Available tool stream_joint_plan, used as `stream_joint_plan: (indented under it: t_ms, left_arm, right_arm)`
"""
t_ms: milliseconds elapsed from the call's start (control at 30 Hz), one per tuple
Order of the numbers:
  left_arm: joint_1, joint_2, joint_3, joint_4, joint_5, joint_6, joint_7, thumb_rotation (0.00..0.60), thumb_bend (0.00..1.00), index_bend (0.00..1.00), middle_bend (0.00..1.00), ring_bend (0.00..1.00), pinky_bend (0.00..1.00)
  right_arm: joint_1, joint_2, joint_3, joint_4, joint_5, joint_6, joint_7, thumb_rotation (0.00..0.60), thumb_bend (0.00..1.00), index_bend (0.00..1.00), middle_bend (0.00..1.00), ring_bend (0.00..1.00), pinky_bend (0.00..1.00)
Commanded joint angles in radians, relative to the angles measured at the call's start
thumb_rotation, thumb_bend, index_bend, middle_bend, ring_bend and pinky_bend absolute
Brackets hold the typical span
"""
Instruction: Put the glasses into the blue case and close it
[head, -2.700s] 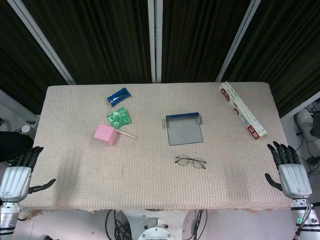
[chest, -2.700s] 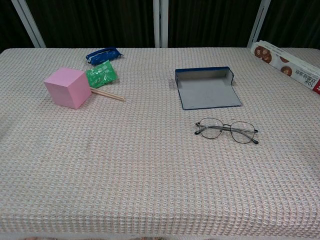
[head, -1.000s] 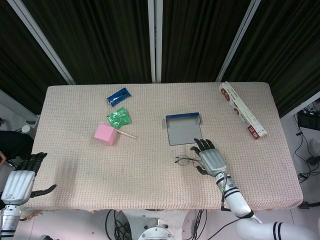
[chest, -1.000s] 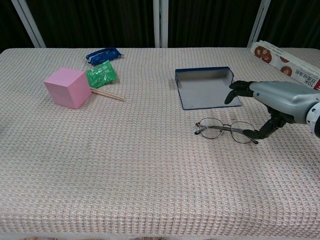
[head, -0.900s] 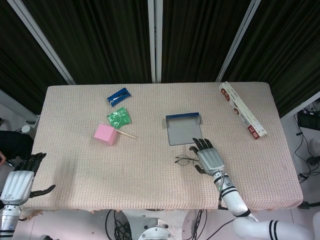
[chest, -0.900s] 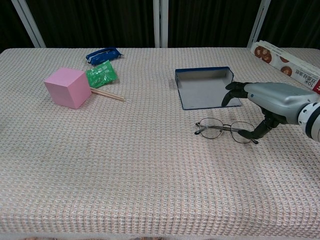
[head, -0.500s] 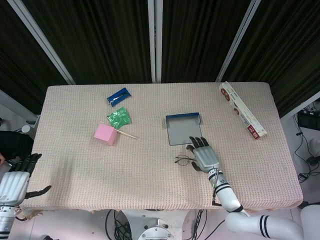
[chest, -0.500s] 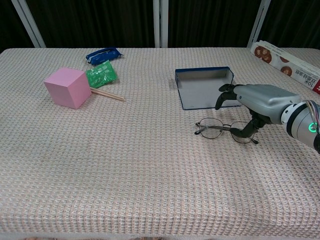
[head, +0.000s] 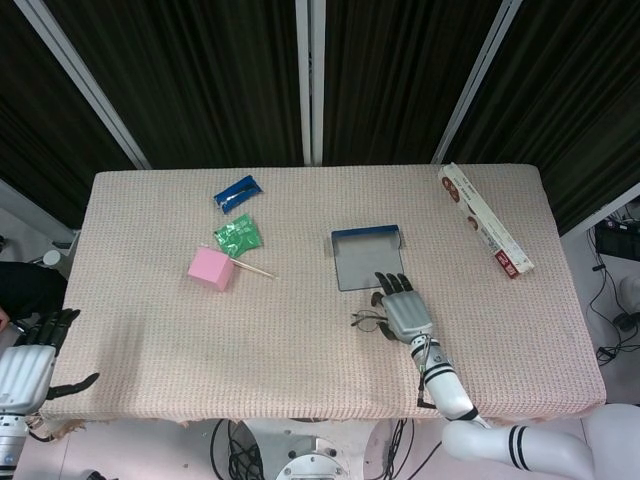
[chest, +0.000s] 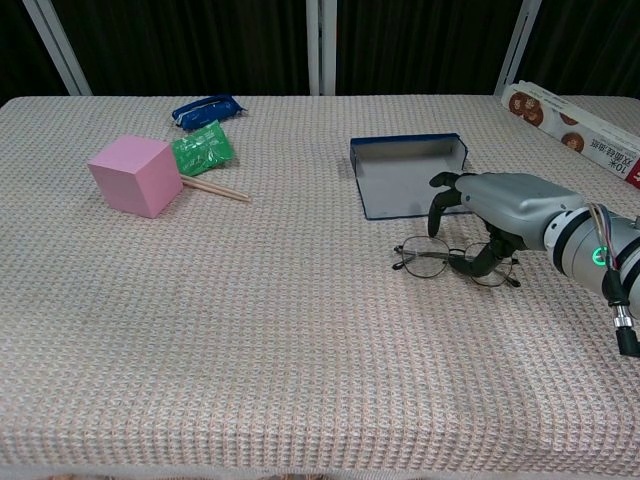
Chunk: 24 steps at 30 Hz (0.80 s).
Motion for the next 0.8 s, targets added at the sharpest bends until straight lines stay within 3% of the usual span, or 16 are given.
stream_joint_plan:
  t_ms: [33, 800]
  left_arm:
    - [0.001, 0.001, 0.0, 0.0, -0.001, 0.001, 0.0, 0.435, 0.09, 0.09, 0.11, 0.11, 0.26]
    - [-0.003, -0.004, 0.001, 0.004, -0.004, -0.017, -0.005, 0.432, 0.09, 0.09, 0.11, 0.11, 0.26]
  right_arm:
    - [0.003, -0.002, 0.0, 0.002, 0.0, 0.003, 0.002, 0.6, 0.3, 0.41, 0.0, 0.0, 0.0]
    - [0.006, -0.005, -0.016, 0.019, 0.002, 0.034, 0.01, 0.6, 0.35, 0.61, 0.01, 0.0, 0.0]
